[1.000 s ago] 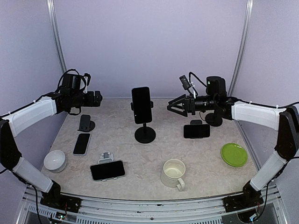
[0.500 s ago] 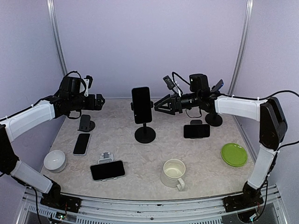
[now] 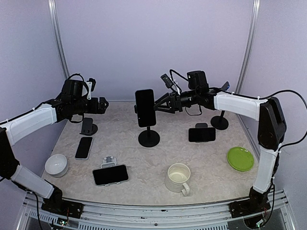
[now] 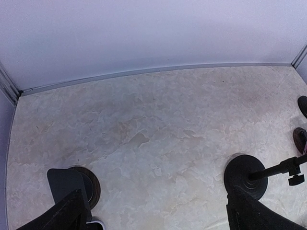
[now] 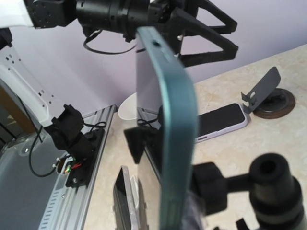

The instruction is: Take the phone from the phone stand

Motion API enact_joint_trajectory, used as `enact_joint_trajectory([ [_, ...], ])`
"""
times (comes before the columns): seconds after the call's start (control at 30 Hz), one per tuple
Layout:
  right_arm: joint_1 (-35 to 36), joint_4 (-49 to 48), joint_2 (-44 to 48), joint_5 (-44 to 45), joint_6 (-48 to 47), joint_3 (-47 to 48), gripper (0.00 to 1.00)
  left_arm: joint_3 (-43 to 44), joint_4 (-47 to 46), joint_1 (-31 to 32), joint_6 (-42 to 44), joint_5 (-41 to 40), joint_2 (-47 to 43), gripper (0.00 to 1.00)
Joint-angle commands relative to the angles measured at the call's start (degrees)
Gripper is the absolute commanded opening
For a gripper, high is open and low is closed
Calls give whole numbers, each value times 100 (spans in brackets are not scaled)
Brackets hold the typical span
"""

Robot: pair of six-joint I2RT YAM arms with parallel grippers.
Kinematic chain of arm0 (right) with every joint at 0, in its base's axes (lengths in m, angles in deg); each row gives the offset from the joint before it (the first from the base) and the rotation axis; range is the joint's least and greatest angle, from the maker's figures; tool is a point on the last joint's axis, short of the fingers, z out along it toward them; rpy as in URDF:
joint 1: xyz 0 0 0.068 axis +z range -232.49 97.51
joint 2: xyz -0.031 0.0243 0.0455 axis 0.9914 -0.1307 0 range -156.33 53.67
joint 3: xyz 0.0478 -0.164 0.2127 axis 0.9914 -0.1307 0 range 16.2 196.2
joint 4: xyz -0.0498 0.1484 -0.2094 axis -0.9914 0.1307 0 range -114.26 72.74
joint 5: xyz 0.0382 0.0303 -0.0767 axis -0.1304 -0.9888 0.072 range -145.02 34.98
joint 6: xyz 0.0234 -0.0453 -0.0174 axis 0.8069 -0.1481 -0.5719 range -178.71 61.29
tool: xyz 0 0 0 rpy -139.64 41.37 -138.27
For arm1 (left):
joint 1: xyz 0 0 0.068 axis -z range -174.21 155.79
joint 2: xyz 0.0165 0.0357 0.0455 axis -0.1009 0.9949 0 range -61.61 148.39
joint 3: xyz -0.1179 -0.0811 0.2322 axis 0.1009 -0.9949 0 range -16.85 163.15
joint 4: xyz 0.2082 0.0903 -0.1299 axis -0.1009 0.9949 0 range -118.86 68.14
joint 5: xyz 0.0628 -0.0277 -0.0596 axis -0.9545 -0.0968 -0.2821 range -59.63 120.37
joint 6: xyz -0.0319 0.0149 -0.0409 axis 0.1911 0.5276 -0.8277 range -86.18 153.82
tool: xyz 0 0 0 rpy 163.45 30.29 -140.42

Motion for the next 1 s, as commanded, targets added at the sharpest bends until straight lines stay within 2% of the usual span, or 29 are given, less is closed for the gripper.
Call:
enact_joint_trajectory([
  [0.0, 75, 518, -157, -113, -284, 258, 49, -30, -177, 25, 71, -55, -95, 99],
  [0.53, 102, 858, -155, 84, -427, 405, 27, 4, -300, 65, -42, 92, -153, 99],
  [0.8, 104, 198, 173, 287, 139, -49, 13, -17, -278, 249, -84, 2, -180, 99],
  [0.97, 104, -559, 549, 530, 680, -611, 9, -36, -368, 358, -158, 75, -236, 99],
])
